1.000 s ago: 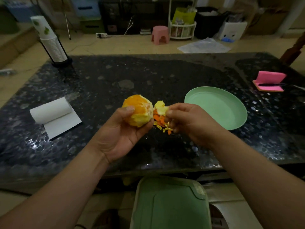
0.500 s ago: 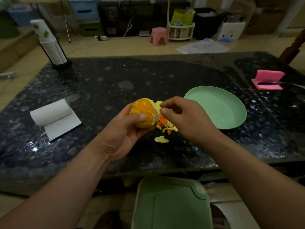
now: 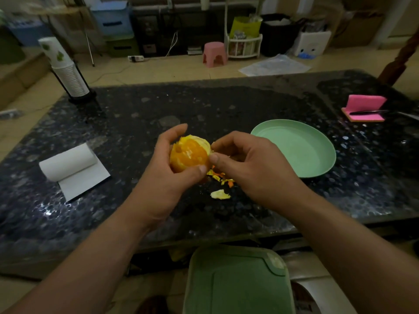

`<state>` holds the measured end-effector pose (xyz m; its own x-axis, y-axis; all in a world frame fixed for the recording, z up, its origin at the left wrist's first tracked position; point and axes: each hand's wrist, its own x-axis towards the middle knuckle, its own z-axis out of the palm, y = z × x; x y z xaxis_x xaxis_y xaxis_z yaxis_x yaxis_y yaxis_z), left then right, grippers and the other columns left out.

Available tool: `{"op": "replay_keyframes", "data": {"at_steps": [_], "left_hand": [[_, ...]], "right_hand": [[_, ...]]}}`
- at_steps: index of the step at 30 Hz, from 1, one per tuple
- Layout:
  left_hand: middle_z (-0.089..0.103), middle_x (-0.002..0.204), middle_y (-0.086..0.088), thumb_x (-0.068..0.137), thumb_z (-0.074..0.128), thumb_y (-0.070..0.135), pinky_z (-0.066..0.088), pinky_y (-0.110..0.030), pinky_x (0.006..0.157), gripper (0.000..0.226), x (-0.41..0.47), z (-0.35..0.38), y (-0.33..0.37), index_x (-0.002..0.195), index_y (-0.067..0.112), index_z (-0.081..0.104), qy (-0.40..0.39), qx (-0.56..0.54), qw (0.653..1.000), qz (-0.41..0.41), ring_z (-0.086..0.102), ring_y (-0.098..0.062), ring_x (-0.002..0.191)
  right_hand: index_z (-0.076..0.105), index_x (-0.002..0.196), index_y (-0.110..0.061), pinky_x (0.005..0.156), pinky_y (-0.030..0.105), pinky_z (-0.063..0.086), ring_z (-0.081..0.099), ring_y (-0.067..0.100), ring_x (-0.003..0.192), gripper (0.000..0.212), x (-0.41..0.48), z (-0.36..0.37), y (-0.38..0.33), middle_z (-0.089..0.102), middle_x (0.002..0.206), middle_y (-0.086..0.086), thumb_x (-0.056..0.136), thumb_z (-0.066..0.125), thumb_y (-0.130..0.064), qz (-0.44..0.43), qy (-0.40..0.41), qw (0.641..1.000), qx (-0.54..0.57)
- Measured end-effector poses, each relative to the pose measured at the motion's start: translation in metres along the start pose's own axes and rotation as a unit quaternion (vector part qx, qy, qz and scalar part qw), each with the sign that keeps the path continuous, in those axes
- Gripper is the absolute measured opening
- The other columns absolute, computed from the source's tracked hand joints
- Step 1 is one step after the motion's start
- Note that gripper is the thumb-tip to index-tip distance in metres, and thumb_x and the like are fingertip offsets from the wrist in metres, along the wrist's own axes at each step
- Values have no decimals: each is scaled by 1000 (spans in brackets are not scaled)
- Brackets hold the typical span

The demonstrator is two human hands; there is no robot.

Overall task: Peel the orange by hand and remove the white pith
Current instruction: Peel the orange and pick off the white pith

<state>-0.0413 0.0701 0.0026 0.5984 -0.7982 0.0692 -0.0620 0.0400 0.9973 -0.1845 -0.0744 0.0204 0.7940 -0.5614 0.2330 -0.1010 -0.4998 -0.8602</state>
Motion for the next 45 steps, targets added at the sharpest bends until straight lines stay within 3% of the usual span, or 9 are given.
{"op": "replay_keyframes", "data": {"at_steps": [4, 7, 13, 16, 18, 22, 27, 34, 45], "left_hand": [[55, 137, 8, 82, 87, 24, 61, -34, 95, 83, -2, -3, -1, 150, 41, 42, 3, 65, 998, 3, 68, -6, 112], [65, 134, -1, 77, 75, 47, 59, -48, 101, 67, -1, -3, 0, 139, 35, 55, 4, 23, 999, -38, 68, -22, 118], [70, 135, -11, 112, 43, 37, 61, -41, 94, 39, 4, 11, 7, 140, 22, 65, 62, -175, 978, -99, 69, -31, 122], [64, 143, -12, 112, 47, 39, 62, -55, 89, 39, 3, 12, 7, 150, 36, 53, 35, -243, 957, -157, 72, -36, 119], [64, 142, -21, 112, 48, 38, 57, -67, 93, 40, 2, 11, 8, 151, 31, 50, 28, -289, 939, -183, 70, -44, 120], [68, 136, -24, 113, 40, 35, 54, -54, 108, 48, 2, 10, 12, 144, 2, 54, 47, -299, 936, -180, 66, -37, 128], [67, 139, -22, 108, 45, 49, 47, -49, 115, 58, 2, 8, 14, 141, 4, 58, 43, -359, 911, -199, 62, -35, 134], [71, 131, -24, 112, 37, 43, 58, -50, 100, 54, -1, 12, 16, 139, 1, 58, 34, -343, 916, -205, 69, -36, 124], [67, 137, -22, 112, 46, 38, 55, -56, 105, 50, 0, 14, 7, 143, 1, 53, 49, -234, 956, -172, 68, -34, 125]], "right_hand": [[76, 105, -28, 82, 40, 64, 75, 6, 86, 8, -1, -1, 0, 78, 92, -11, 98, 76, -33, 2, -4, 1000, -10], [75, 104, -29, 79, 40, 64, 74, 6, 84, 7, 0, 0, 0, 77, 90, -11, 98, 75, -33, 2, 3, 1000, -26], [75, 100, -27, 74, 35, 64, 73, 5, 79, 3, -1, 6, 1, 76, 86, -10, 98, 73, -27, 0, 41, 998, -48], [74, 101, -29, 71, 28, 62, 72, 3, 79, 4, -2, 8, 1, 75, 84, -12, 98, 72, -28, 6, 42, 998, -56], [74, 100, -30, 68, 23, 59, 71, 2, 78, 4, -3, 9, 1, 75, 84, -13, 98, 71, -28, 10, 36, 998, -55], [74, 102, -31, 67, 19, 57, 71, 3, 79, 6, -2, 9, -2, 75, 85, -13, 100, 69, -29, 7, 36, 999, -33], [75, 109, -31, 79, 32, 63, 74, 5, 89, 10, 0, 11, -3, 78, 93, -12, 103, 67, -29, 31, 17, 999, 19], [77, 103, -30, 70, 14, 55, 72, 1, 84, 6, 0, 5, -4, 76, 86, -15, 101, 71, -29, -10, 23, 999, -36], [77, 104, -29, 69, 35, 57, 66, 5, 77, 13, -1, -1, 1, 74, 88, -13, 98, 71, -39, -118, 15, 966, -230]]}}
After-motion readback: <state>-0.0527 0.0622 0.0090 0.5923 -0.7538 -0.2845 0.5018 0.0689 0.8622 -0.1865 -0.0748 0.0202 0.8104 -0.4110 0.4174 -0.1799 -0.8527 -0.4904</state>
